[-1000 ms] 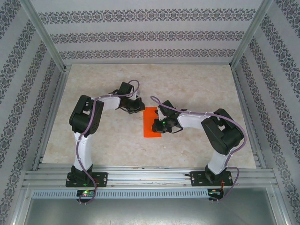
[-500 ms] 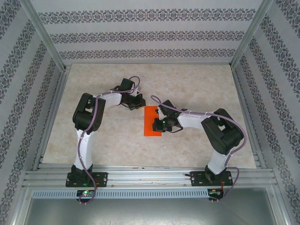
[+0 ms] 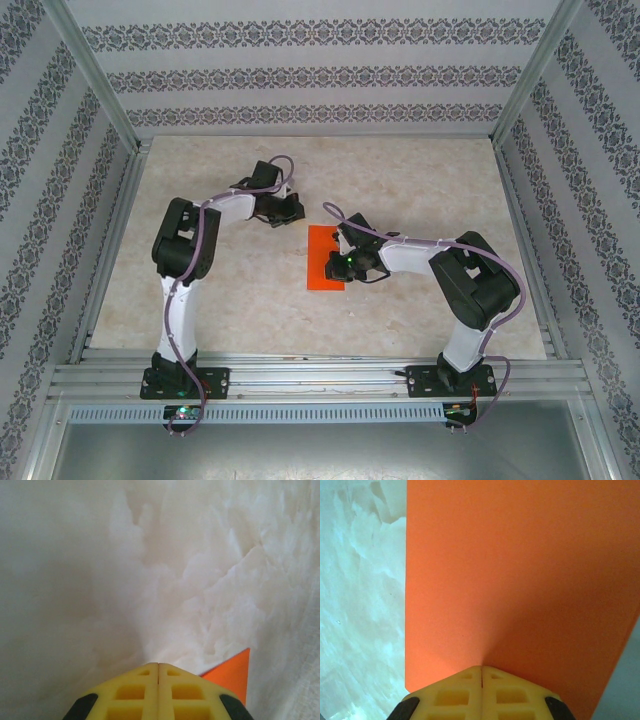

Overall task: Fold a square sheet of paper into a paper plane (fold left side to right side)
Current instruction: First fold the square sheet of paper in half at the center of the table, then hold the square sheet of paper at the center of the table.

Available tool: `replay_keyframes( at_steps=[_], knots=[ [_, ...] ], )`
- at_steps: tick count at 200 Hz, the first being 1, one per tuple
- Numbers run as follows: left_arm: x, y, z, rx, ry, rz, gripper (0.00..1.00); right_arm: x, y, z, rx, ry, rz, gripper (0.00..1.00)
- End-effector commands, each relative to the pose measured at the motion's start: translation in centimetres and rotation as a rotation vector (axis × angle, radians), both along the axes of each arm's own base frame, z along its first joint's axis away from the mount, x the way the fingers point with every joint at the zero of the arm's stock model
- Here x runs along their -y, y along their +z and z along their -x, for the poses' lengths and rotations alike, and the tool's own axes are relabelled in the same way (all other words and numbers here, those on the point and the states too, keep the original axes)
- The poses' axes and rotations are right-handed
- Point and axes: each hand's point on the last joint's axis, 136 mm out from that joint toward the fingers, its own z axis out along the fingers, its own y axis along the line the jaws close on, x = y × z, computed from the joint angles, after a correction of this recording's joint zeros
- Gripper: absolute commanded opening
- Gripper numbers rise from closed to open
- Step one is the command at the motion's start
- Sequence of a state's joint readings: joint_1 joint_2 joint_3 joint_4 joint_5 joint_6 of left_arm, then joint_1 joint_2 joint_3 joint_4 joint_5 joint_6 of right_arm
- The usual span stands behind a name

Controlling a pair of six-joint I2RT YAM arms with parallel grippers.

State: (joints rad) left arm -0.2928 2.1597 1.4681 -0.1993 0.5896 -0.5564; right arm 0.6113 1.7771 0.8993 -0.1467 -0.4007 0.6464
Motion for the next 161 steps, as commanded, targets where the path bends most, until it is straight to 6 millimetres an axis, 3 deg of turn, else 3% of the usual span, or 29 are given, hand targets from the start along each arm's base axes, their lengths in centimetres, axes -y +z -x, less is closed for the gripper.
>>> replay_keyframes(
  at_steps=[1, 35, 54, 74, 133, 161],
  knots=[
    [-1.4, 5.3, 0.1, 0.123, 0.002, -0.01, 0.0, 2.1, -3.1, 1.7, -0.097, -0.048, 0.104, 0.0],
    [-0.4, 6.8, 5.5, 0.081, -0.036, 0.035, 0.0, 1.5, -2.7, 0.8, -0.067, -0.052, 0.077, 0.0],
    [0.9, 6.0, 8.9, 0.015, -0.065, 0.08, 0.0, 1.4, -2.5, 0.7, -0.058, -0.052, 0.071, 0.0],
    [2.5, 4.8, 11.1, -0.039, -0.094, 0.116, 0.0, 1.4, -2.6, 0.7, -0.056, -0.05, 0.073, 0.0],
    [5.6, 1.9, 11.6, -0.108, -0.154, 0.131, 0.0, 1.6, -2.9, 0.9, -0.062, -0.043, 0.083, 0.0],
    [5.4, 0.2, 11.3, -0.128, -0.139, 0.096, 0.0, 1.6, -2.9, 0.9, -0.061, -0.038, 0.084, 0.0]
  ],
)
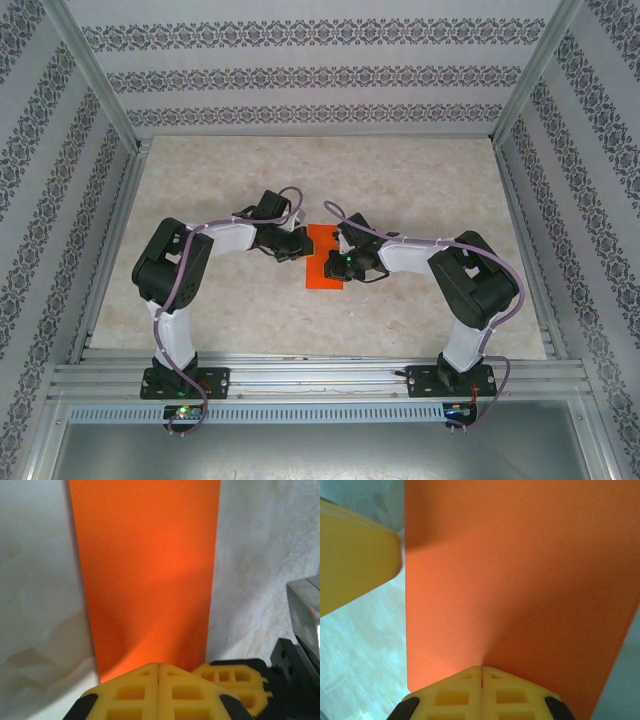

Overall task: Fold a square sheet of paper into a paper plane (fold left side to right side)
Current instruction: Hold the square sheet of paper at the center of the table.

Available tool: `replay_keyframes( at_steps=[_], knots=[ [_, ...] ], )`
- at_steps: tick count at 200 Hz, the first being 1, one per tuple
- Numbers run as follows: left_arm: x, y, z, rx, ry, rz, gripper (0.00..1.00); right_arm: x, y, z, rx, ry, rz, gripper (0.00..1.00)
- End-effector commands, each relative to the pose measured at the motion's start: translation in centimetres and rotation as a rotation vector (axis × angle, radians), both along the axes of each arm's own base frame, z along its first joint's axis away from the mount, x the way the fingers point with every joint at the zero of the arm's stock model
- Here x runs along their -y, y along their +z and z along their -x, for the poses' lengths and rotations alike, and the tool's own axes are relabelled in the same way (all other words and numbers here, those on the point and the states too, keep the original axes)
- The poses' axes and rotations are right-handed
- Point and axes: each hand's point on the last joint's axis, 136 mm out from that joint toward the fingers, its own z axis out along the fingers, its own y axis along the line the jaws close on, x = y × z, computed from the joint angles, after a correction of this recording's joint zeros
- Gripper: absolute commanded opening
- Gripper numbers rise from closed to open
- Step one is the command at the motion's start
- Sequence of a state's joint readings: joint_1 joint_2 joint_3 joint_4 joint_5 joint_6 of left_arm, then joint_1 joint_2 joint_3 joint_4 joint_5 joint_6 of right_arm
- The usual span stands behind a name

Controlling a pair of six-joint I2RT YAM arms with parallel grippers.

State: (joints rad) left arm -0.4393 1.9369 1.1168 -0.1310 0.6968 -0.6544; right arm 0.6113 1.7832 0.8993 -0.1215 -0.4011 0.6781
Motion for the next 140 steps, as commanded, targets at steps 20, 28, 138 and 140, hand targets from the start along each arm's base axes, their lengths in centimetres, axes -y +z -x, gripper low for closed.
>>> replay_keyframes(
  at_steps=[20, 28, 138, 140],
  knots=[
    [0.4, -0.9, -1.0, 0.015, 0.007, -0.035, 0.0, 1.7, -2.6, 1.2, -0.054, -0.012, 0.091, 0.0],
    [0.2, -1.2, -0.9, 0.009, 0.008, -0.045, 0.0, 1.6, -2.4, 1.1, -0.051, -0.011, 0.086, 0.0],
    [-1.5, -3.6, 1.1, -0.047, 0.03, -0.119, 0.0, -0.3, 6.9, -2.7, 0.103, -0.023, -0.128, 0.28],
    [-1.5, -3.7, 1.2, -0.047, 0.031, -0.119, 0.0, -0.1, 6.9, -2.6, 0.103, -0.026, -0.129, 0.28]
  ],
)
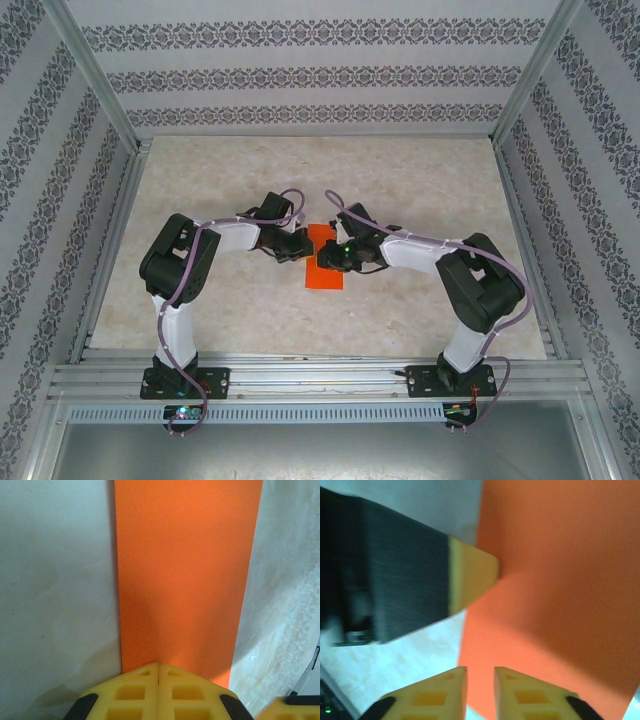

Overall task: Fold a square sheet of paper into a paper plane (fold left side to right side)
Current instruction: Hold the square sheet of paper at the center of the table, then fold the triangle a second time at the center of the table.

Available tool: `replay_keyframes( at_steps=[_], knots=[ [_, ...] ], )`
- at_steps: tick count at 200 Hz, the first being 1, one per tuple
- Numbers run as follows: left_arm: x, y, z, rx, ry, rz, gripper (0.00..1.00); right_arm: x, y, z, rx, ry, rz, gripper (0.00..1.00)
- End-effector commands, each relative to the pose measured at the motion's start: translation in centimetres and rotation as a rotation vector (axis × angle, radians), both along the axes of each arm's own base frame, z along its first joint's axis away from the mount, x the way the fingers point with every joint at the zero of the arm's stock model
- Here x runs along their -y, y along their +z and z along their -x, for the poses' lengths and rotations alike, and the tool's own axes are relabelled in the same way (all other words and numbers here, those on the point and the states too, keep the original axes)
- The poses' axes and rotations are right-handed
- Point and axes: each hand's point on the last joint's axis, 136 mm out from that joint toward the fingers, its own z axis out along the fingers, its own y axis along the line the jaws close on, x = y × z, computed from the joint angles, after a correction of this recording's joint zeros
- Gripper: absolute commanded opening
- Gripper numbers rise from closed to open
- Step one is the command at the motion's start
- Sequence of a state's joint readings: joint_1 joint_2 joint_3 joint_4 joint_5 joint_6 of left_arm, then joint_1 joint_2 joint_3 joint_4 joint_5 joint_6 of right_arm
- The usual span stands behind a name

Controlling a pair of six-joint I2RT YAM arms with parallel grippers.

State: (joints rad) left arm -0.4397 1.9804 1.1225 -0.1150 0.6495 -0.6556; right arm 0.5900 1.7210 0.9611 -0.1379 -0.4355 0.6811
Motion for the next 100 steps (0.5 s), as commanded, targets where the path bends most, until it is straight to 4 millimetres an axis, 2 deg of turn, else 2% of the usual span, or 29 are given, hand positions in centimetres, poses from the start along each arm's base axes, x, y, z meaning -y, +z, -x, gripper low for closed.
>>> replay_keyframes(
  at_steps=[1, 47, 69, 100],
  knots=[
    [-1.0, -1.8, 1.7, -0.044, 0.008, -0.073, 0.0, 1.0, 2.6, -0.6, 0.032, -0.021, -0.044, 0.28],
    [-1.1, -1.8, 2.2, -0.058, 0.016, -0.065, 0.0, 4.5, 0.9, 1.9, -0.056, -0.073, -0.029, 0.36],
    [-1.0, -1.8, 2.3, -0.059, 0.017, -0.064, 0.0, 4.9, -0.3, 3.3, -0.119, -0.08, -0.027, 0.36],
    [-1.0, -1.9, 2.4, -0.063, 0.017, -0.066, 0.0, 4.7, -1.8, 4.1, -0.169, -0.093, -0.026, 0.36]
  ],
)
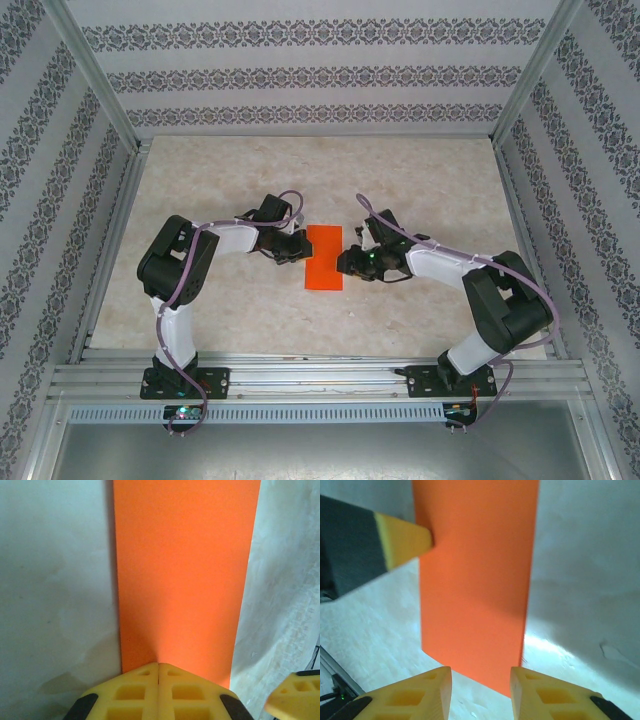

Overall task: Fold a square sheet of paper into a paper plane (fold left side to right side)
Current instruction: Fold the triangle a second time at the center of the table.

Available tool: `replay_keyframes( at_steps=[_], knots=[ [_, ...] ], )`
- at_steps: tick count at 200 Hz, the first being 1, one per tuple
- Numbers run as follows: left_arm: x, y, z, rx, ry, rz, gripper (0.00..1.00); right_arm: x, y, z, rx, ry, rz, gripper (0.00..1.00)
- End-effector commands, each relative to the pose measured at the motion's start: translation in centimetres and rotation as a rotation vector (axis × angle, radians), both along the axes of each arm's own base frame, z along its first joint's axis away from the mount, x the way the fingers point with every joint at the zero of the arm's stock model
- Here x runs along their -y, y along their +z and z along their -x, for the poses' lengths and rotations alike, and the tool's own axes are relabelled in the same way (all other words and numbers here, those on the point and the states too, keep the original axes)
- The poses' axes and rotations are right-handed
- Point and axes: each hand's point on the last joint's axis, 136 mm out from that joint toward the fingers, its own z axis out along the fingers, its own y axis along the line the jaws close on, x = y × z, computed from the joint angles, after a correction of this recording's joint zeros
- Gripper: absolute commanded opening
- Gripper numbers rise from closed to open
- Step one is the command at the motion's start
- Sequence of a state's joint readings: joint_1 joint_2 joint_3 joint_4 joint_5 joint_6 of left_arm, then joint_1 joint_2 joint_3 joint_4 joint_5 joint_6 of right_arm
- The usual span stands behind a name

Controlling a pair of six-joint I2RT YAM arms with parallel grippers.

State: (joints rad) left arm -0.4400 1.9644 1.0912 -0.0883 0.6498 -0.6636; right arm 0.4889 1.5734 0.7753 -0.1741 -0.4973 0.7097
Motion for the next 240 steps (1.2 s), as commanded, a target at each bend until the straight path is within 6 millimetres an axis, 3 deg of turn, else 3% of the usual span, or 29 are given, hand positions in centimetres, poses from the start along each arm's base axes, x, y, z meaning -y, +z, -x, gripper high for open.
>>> replay_keyframes(
  at_steps=[1, 102, 208, 240],
  knots=[
    [-0.9, -1.8, 2.0, -0.067, 0.012, -0.073, 0.0, -0.5, -0.8, 1.1, -0.062, -0.003, -0.016, 0.36],
    [-0.8, -1.8, 2.0, -0.067, 0.01, -0.082, 0.0, -1.4, -3.4, 1.9, -0.126, -0.005, 0.01, 0.38],
    [-0.8, -1.9, 2.1, -0.068, 0.008, -0.08, 0.0, -2.6, -0.6, -0.1, -0.058, -0.03, -0.123, 0.3],
    [-0.7, -1.8, 2.0, -0.065, 0.008, -0.077, 0.0, -2.4, -0.7, -0.6, -0.053, -0.036, -0.13, 0.35]
  ],
)
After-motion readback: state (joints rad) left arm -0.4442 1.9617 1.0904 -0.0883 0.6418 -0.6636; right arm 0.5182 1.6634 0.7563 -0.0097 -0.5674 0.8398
